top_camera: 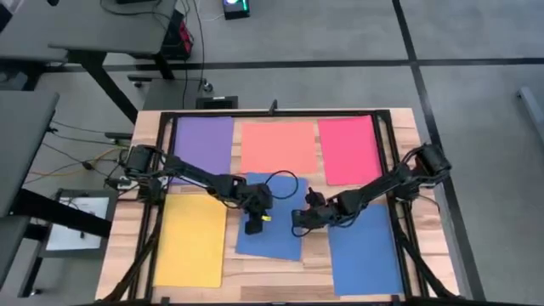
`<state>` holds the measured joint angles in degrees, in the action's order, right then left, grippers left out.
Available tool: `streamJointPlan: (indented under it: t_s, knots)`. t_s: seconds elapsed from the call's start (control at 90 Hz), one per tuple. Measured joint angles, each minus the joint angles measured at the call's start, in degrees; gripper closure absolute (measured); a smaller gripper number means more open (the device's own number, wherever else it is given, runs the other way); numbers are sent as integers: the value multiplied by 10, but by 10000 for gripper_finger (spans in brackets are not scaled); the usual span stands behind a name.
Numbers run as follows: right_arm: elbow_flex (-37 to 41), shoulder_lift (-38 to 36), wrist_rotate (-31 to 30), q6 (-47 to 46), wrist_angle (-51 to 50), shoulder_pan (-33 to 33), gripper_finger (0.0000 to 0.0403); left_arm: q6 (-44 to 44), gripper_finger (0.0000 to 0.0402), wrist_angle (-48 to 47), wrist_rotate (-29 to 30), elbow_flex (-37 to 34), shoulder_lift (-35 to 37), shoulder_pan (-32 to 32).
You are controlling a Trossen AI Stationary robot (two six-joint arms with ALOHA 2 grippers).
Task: Organize paper
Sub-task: Stack the blue paper on top of the other blue paper
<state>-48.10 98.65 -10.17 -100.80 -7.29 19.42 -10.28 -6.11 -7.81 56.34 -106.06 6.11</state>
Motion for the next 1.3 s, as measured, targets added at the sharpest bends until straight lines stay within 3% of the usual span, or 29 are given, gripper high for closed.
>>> streamJointPlan:
  t_s: [0.644,1.0,1.3]
  knots:
    - [0,-1,-19,10,-4,-2,290,51,402,38,11,-1,-2,5]
    - [0,-69,-16,48,19,24,290,51,402,32,13,-2,-2,10]
    - [0,-36,-17,49,73,2,290,53,402,36,13,-3,-1,10]
